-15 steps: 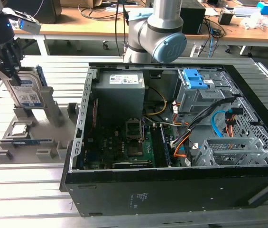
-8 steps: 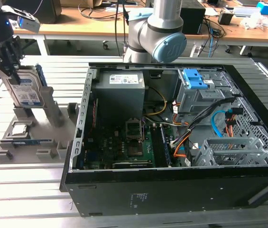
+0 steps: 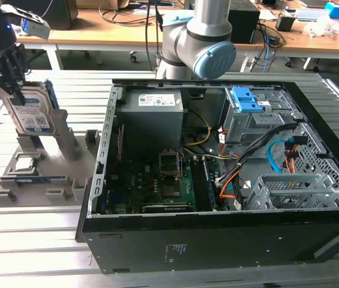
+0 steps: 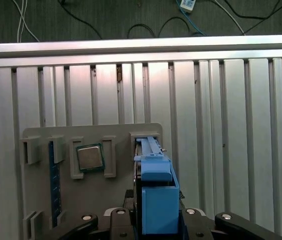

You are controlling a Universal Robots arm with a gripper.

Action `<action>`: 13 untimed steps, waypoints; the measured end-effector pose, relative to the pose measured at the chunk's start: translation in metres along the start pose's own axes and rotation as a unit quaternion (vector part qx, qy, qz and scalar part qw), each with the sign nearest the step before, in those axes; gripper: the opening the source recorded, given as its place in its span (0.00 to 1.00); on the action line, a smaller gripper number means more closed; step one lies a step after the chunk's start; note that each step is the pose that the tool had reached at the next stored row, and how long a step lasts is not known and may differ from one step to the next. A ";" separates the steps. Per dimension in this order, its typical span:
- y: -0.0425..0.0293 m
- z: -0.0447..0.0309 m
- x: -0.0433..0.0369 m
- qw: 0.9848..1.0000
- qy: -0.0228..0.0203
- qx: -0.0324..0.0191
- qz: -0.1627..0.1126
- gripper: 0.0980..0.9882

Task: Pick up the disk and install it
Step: 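Pick up the disk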

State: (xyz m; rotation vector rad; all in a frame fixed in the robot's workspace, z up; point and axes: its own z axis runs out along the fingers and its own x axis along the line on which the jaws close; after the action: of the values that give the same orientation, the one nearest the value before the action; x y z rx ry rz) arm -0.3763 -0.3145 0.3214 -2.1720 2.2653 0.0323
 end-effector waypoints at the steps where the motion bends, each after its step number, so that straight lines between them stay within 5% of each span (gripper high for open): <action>1: 0.0000 -0.0005 0.0000 1.000 0.000 0.000 0.000 0.30; 13: 0.0001 -0.0059 -0.0001 1.000 0.000 0.000 0.000 0.30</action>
State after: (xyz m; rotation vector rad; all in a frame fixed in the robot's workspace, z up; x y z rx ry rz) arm -0.3763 -0.3145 0.3273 -2.1717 2.2649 0.0329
